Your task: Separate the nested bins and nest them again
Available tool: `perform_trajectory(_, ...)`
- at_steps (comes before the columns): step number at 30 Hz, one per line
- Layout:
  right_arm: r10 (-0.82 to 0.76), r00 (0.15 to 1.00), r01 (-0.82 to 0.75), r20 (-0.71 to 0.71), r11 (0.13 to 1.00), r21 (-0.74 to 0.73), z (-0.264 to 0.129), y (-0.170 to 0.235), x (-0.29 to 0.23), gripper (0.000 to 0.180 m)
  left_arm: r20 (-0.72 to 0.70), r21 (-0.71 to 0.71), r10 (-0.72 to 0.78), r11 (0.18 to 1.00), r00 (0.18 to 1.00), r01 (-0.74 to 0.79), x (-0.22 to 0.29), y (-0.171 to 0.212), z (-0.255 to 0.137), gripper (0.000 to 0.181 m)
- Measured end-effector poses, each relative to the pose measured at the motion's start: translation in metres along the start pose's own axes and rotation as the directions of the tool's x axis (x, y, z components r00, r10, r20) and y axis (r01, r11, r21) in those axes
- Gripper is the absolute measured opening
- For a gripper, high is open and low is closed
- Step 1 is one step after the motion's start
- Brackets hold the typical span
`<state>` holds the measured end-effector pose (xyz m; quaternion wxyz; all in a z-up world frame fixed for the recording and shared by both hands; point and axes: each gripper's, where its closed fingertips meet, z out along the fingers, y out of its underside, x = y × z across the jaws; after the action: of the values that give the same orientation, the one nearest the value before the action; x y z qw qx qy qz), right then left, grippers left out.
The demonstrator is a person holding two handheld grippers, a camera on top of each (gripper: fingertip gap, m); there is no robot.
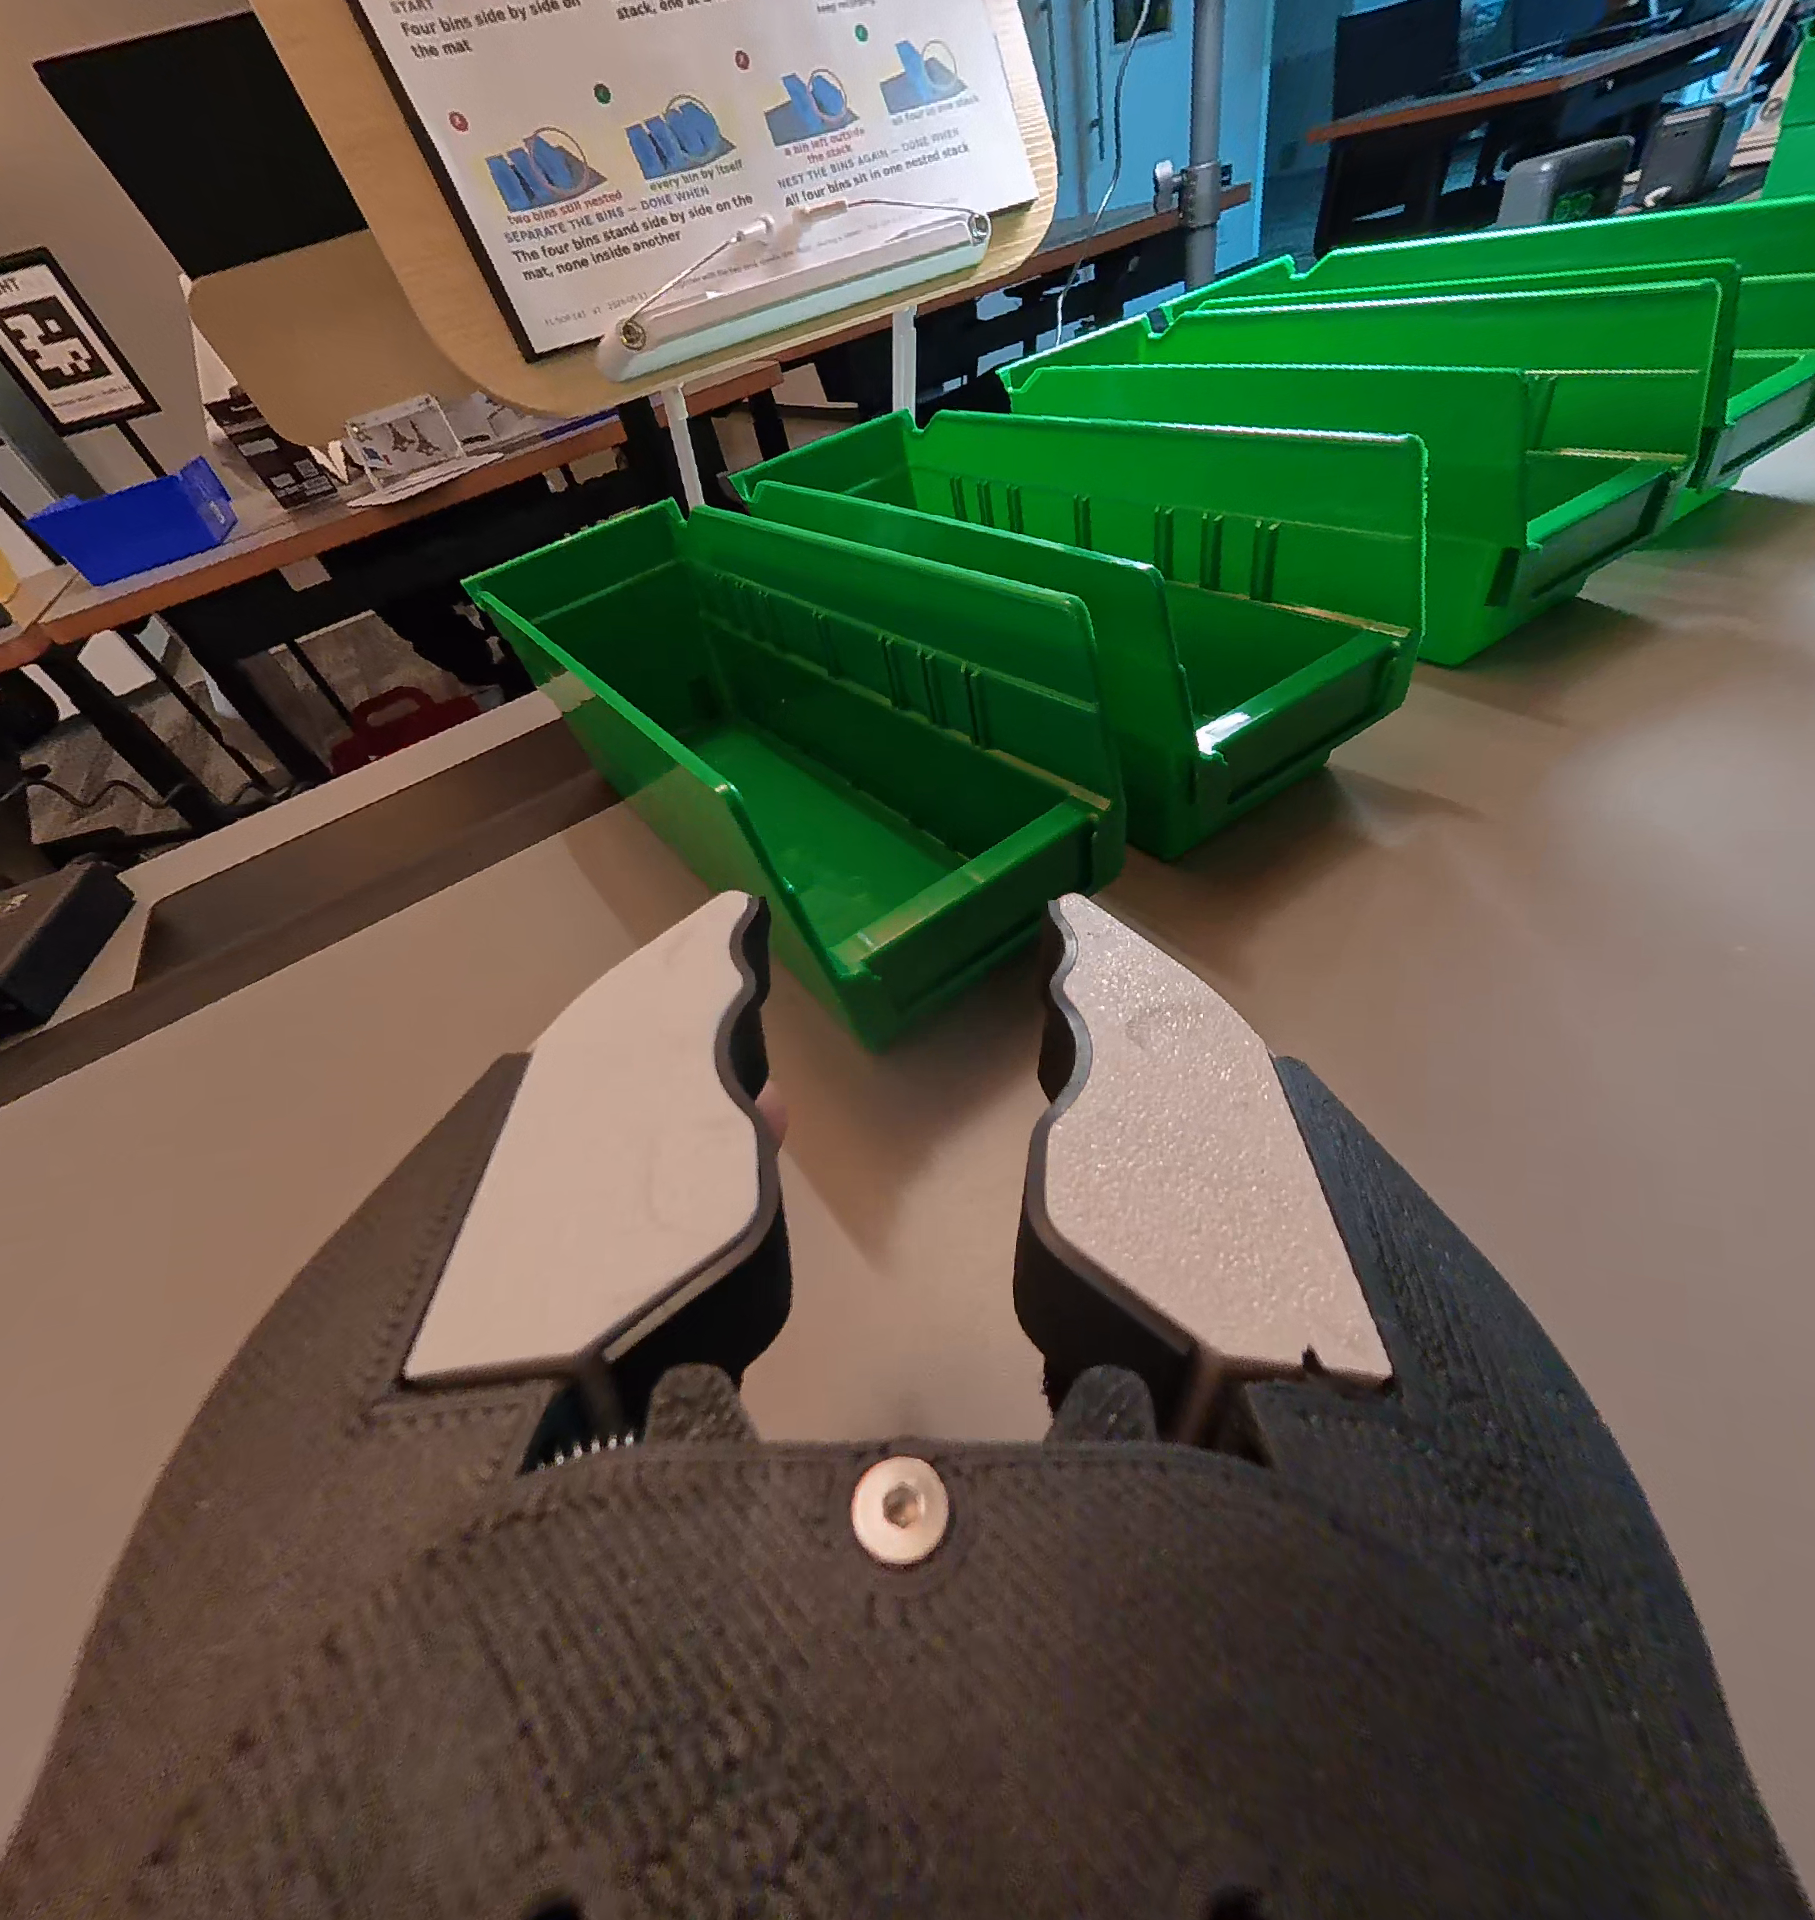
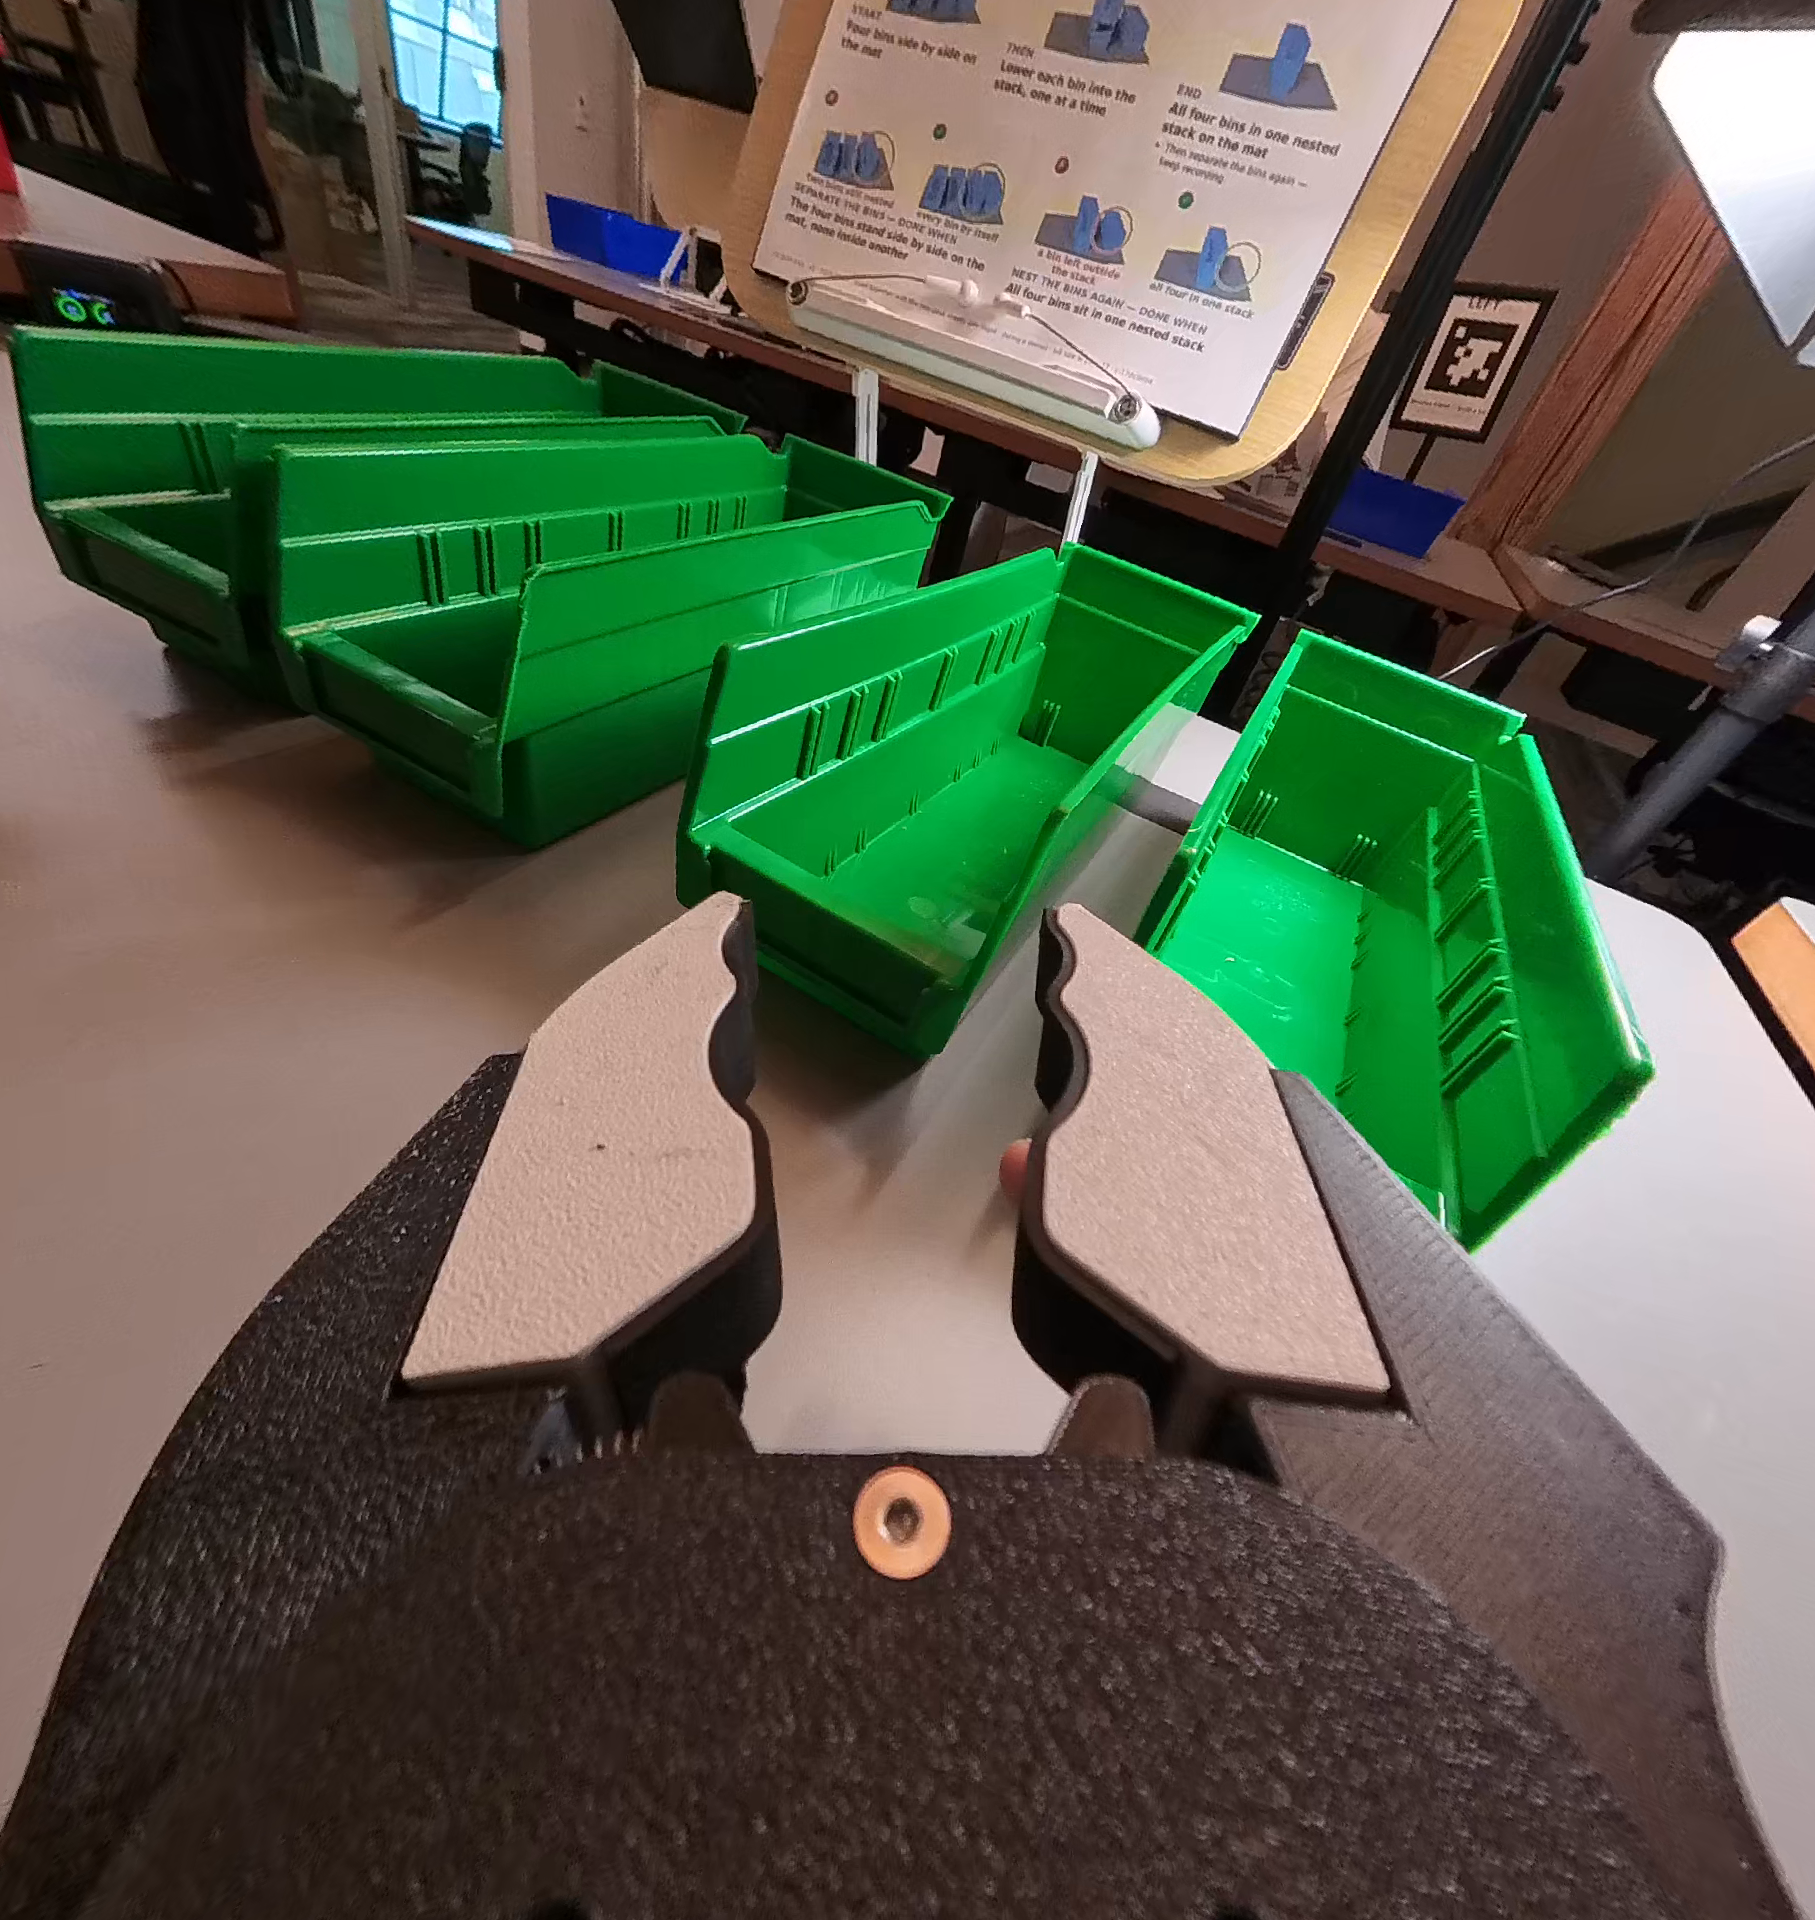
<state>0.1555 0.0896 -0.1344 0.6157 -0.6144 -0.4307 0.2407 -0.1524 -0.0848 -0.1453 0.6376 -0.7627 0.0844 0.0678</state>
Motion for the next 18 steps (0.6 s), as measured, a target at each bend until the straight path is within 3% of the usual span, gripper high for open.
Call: perform_trajectory(18, 0.045, 0.999, -0.045, 0.009, 0.999, 0.01, -0.0016, -0.0006, 0.001, 0.049, -0.007, -0.014, 0.022, 1.0, 1.0, -0.022, 0.0038, 0.0016, 0.0012, 0.049)
